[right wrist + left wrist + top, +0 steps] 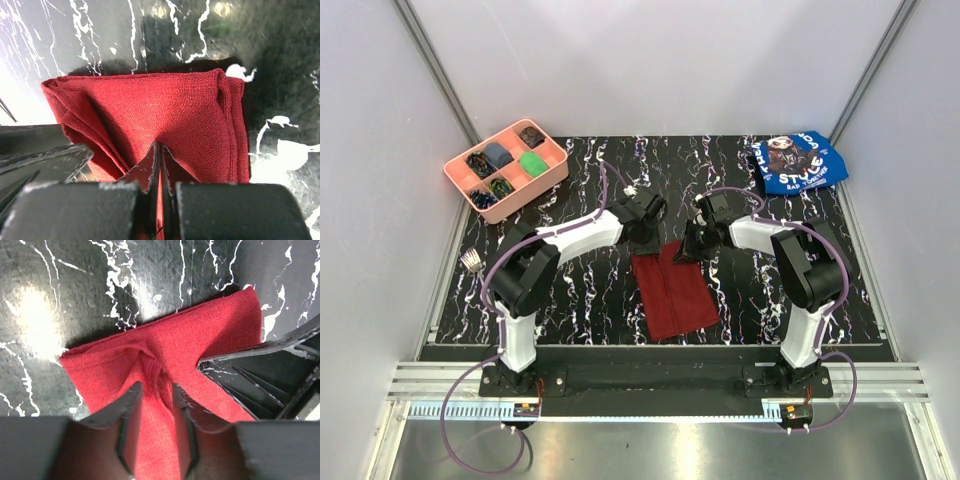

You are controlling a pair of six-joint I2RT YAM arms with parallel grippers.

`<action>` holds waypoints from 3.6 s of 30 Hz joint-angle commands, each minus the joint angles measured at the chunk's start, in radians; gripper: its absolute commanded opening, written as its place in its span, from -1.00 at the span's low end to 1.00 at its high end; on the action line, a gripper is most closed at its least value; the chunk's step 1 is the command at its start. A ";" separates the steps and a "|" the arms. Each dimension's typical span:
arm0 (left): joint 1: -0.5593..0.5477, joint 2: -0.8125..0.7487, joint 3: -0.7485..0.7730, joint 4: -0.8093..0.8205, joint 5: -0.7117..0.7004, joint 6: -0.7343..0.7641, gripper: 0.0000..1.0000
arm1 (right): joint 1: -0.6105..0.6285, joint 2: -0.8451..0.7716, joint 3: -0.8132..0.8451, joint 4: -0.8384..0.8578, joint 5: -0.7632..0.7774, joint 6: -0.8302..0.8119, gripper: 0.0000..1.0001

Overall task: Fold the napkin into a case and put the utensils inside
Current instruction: Fold the lower triangle-folded napkin at the center of the board, then smooth out the 2/3-rectangle-folded napkin at the center of the board.

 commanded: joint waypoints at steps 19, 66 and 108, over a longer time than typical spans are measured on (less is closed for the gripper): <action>-0.003 0.066 0.104 0.034 0.008 -0.017 -1.00 | 0.001 0.050 0.018 0.043 -0.018 -0.022 -1.00; 0.155 -0.114 -0.231 0.285 0.192 -0.001 -0.95 | 0.037 0.040 0.228 -0.020 -0.185 -0.011 -0.77; 0.150 -0.073 -0.157 0.296 0.259 -0.012 -0.81 | 0.075 -0.104 0.092 -0.185 -0.013 -0.153 -0.39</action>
